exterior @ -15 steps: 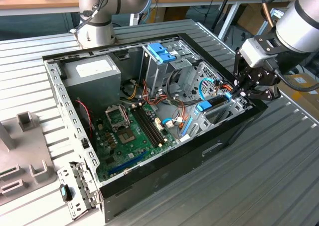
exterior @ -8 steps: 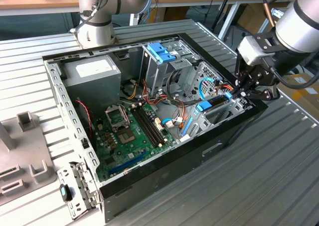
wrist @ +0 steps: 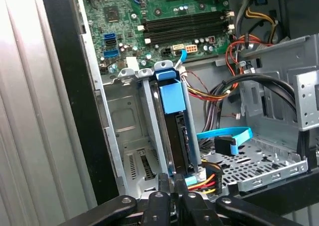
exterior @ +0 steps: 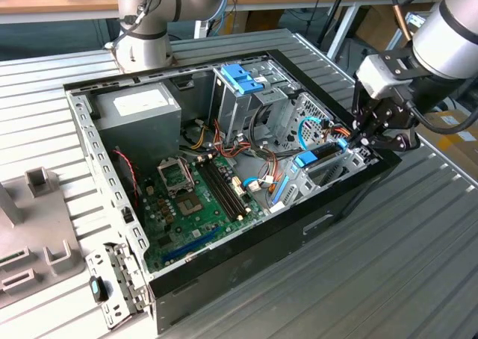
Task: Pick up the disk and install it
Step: 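Insert the first disk wire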
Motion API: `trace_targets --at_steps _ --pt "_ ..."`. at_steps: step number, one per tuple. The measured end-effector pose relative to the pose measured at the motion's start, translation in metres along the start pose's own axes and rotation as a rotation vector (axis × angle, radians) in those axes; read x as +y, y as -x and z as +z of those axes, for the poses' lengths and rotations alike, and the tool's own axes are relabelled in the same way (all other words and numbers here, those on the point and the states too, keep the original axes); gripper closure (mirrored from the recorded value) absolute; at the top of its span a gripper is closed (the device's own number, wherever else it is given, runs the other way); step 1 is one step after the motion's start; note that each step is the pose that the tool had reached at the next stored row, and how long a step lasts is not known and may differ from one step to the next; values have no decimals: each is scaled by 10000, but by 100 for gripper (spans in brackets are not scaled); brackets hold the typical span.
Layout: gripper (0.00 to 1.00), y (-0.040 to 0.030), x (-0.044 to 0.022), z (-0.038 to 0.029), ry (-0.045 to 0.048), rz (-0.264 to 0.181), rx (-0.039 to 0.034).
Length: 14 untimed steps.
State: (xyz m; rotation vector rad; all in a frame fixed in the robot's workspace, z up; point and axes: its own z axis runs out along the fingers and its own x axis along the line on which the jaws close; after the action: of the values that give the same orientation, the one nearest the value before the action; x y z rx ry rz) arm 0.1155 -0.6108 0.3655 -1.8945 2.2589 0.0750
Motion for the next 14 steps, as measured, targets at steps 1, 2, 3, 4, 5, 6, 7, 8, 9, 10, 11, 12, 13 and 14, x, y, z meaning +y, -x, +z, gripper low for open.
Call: trace_targets --at_steps 1,2,3,4,5,6,7,8,9,10,11,12,13,14 --pt "84 -1 3 1 18 -119 10" --pt "84 -2 10 -1 24 -183 35" --pt "84 -3 17 -2 20 -222 90" --pt "84 -5 30 -3 15 -249 147" --pt "84 -8 44 -5 11 -262 180" --pt "84 -11 64 -7 9 -270 204" --pt "84 -14 84 -10 8 -275 214" --pt "84 -18 104 -12 7 -279 215" --pt "84 -20 128 -14 9 -284 216" --pt "84 -17 151 -15 9 -297 223" --pt "84 -6 166 -14 10 -315 237" --pt "84 8 175 -12 10 -337 256" --pt "84 33 187 -9 10 -378 292" --pt "84 61 201 -4 8 -419 339"
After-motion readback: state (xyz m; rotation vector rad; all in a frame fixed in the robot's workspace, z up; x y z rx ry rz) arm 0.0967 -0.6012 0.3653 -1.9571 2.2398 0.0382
